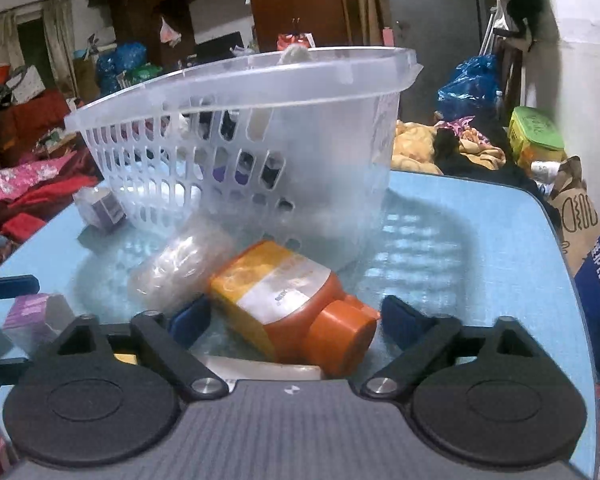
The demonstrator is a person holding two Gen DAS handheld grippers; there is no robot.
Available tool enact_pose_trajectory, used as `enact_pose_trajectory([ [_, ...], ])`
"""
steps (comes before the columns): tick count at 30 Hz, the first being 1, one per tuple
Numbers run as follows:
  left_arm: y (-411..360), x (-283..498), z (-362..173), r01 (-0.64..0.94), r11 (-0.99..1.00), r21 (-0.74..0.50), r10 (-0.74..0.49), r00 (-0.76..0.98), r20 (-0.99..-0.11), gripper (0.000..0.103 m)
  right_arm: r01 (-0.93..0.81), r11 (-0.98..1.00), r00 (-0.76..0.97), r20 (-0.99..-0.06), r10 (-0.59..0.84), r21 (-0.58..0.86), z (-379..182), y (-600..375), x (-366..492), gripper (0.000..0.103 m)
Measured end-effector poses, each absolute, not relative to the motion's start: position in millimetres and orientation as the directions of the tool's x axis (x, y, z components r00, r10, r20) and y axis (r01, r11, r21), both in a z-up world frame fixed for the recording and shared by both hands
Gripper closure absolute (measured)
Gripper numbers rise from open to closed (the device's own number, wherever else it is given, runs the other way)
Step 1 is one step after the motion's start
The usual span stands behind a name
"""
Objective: Organize objects
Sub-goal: 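Grasp the orange bottle with the right gripper while the left gripper grasps the purple box, then drop the purple box into the basket with the left gripper while the right releases the bottle into it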
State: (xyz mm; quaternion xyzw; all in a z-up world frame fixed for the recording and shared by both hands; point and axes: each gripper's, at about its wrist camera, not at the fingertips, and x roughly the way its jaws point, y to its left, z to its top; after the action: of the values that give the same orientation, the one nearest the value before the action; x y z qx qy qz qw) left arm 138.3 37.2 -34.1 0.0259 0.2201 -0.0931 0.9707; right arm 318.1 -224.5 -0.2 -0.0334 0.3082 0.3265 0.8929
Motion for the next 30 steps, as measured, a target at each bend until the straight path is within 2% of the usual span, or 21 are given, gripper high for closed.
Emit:
enact_pose_trajectory([
  [1,35.9,139.4,-35.3,0.193,0.981,0.006,-0.172,0.888,-0.427,0.032,-0.604,0.784,0.596,-0.572,0.564,0.143,-1.5,-222.3,317.4,0.015],
  [2,35.0,139.9,-35.6,0.195,0.981,0.009,-0.173,0.887,-0.428,0.050,-0.607,0.781,0.595,-0.568,0.568,0.144,-1.3,-224.2,316.8,0.015],
  [9,31.6,140.2,-36.8,0.210,0.978,0.014,-0.185,0.891,-0.415,0.056,-0.635,0.765,0.609,-0.538,0.582,0.109,3.6,-229.5,308.3,0.017],
  [13,33.2,136.1,-32.2,0.219,0.976,-0.003,-0.203,0.901,-0.383,0.058,-0.643,0.757,0.612,-0.515,0.600,0.116,6.1,-236.1,302.8,0.031],
  [22,34.3,135.8,-27.2,0.235,0.972,-0.018,-0.226,0.903,-0.365,0.059,-0.658,0.747,0.630,-0.470,0.618,0.099,11.7,-239.1,288.0,0.043],
  [30,40.2,135.0,-24.9,0.238,0.970,-0.054,-0.241,0.907,-0.346,0.060,-0.679,0.728,0.636,-0.418,0.648,0.096,15.3,-243.9,269.6,0.046],
])
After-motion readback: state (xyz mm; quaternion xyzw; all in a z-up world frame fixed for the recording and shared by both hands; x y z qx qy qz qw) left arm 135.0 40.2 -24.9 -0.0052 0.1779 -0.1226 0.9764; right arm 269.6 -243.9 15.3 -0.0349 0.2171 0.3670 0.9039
